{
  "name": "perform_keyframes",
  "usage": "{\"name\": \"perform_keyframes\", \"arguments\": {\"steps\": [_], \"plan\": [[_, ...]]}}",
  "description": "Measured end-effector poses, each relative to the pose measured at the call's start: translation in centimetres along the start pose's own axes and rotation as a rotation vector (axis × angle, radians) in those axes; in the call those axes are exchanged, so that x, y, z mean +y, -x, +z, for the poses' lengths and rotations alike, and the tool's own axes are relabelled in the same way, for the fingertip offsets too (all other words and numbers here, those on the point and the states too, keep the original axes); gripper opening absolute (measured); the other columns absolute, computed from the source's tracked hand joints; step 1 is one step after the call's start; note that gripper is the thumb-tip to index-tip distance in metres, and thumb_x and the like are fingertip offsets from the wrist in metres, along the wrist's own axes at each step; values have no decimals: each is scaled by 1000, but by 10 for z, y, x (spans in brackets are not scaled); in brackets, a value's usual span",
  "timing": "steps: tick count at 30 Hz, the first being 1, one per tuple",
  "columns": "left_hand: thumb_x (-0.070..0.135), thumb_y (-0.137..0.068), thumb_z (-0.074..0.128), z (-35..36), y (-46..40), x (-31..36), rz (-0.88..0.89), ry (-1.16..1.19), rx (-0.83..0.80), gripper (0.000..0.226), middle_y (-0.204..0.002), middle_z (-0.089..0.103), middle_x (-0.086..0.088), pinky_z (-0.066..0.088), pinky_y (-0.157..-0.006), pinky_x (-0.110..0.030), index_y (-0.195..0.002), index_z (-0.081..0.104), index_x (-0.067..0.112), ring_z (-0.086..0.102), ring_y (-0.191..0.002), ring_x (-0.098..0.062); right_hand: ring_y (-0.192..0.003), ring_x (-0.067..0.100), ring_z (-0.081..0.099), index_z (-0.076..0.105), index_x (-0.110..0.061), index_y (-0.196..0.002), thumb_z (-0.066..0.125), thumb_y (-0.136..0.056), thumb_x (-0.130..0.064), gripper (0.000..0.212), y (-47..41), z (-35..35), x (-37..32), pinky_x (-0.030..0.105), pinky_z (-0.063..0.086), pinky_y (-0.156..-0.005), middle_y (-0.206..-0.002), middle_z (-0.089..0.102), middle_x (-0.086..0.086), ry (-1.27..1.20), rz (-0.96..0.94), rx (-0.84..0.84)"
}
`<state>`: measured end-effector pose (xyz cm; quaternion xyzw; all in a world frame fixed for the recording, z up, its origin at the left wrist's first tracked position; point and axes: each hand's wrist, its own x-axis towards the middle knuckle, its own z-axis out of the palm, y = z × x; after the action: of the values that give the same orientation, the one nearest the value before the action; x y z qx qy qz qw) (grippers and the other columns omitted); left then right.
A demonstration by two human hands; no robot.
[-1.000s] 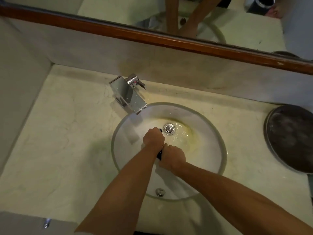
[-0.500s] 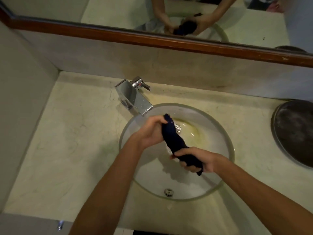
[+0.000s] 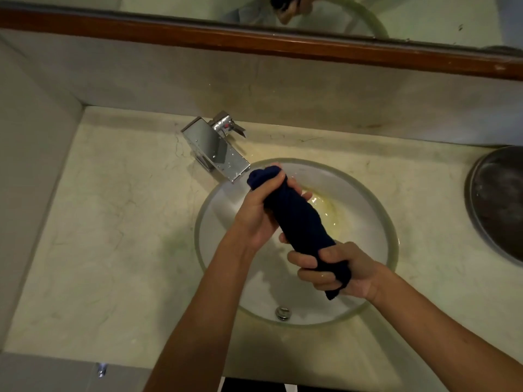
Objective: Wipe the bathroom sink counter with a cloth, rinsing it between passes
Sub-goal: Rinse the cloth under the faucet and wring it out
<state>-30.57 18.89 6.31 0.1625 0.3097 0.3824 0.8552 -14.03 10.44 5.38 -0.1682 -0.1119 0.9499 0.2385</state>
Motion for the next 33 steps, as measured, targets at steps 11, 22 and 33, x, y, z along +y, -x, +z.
{"name": "perform_keyframes", "arguments": {"steps": [11, 22, 33], "plan": [[29, -94, 59, -66, -88, -59, -300, -1552, 539, 17, -92, 67, -2, 50, -74, -32, -97, 56, 12, 69, -85, -25, -75, 19, 65, 54, -12, -103, 71, -72, -31, 40, -84, -54, 36, 31, 46, -57, -89, 65, 3, 1358, 406, 1229], [23, -93, 64, -92, -89, -78, -403, -1903, 473, 25, -117, 70, -7, 46, -81, -30, -116, 65, 12, 69, -107, -26, -80, 29, 63, 46, -9, -116, 63, -90, -24, 35, -98, -60, 56, 35, 38, -61, -72, 42, -2, 1725, 473, 1200], [23, -95, 55, -92, -77, -64, -278, -1940, 485, 49, -145, 48, -14, 34, -111, -45, -142, 43, 20, 53, -129, -33, -92, 34, 69, 42, -4, -126, 63, -90, -20, 45, -76, -49, 43, 36, 40, -65, -98, 67, 10, 1852, 394, 1299]]}}
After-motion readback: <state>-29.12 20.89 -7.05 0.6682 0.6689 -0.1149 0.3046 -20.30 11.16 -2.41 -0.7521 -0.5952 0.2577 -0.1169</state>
